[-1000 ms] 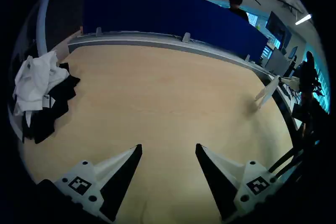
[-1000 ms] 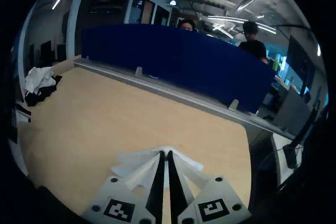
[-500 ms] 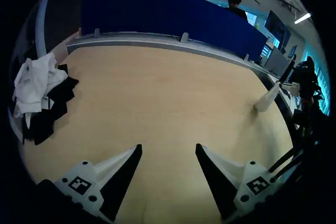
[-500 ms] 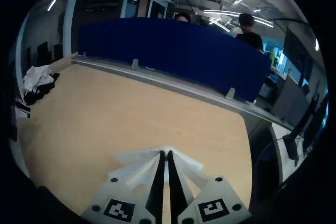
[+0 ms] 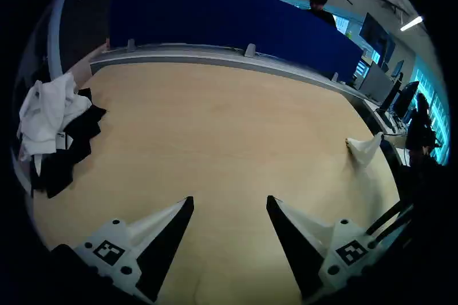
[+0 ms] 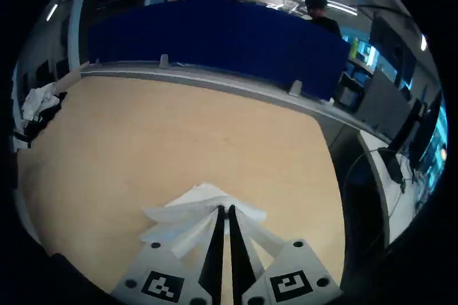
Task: Fold towel
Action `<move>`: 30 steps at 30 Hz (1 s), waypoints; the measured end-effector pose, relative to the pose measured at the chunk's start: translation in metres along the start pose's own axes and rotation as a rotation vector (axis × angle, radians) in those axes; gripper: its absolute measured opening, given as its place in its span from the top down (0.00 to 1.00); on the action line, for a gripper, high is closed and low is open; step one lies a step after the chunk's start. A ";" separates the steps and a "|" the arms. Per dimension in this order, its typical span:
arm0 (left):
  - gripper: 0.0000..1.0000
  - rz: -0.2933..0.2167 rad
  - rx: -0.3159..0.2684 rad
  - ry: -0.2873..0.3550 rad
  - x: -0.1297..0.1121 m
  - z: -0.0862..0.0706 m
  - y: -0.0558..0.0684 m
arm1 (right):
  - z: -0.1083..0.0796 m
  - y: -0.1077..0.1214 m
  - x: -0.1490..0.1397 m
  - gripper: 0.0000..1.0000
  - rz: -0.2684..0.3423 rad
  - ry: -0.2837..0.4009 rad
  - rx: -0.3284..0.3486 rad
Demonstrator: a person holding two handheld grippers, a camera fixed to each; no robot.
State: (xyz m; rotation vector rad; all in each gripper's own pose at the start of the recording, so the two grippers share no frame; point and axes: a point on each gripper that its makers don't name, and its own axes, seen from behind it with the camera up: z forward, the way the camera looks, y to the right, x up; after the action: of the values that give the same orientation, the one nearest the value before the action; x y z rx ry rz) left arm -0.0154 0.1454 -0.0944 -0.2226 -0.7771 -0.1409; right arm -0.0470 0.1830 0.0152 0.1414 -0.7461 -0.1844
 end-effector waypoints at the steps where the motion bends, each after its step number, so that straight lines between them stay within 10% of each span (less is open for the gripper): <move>1: 0.06 0.000 0.000 0.000 0.000 0.000 0.000 | 0.000 0.002 -0.004 0.95 0.011 -0.006 -0.008; 30: 0.06 0.009 0.005 0.003 -0.005 -0.010 -0.003 | 0.003 0.038 -0.127 0.89 0.174 -0.234 -0.209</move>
State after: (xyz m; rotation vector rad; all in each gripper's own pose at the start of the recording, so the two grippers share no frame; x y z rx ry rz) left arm -0.0122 0.1406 -0.1045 -0.2214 -0.7734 -0.1313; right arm -0.1361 0.2470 -0.0598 -0.1461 -0.9623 -0.1130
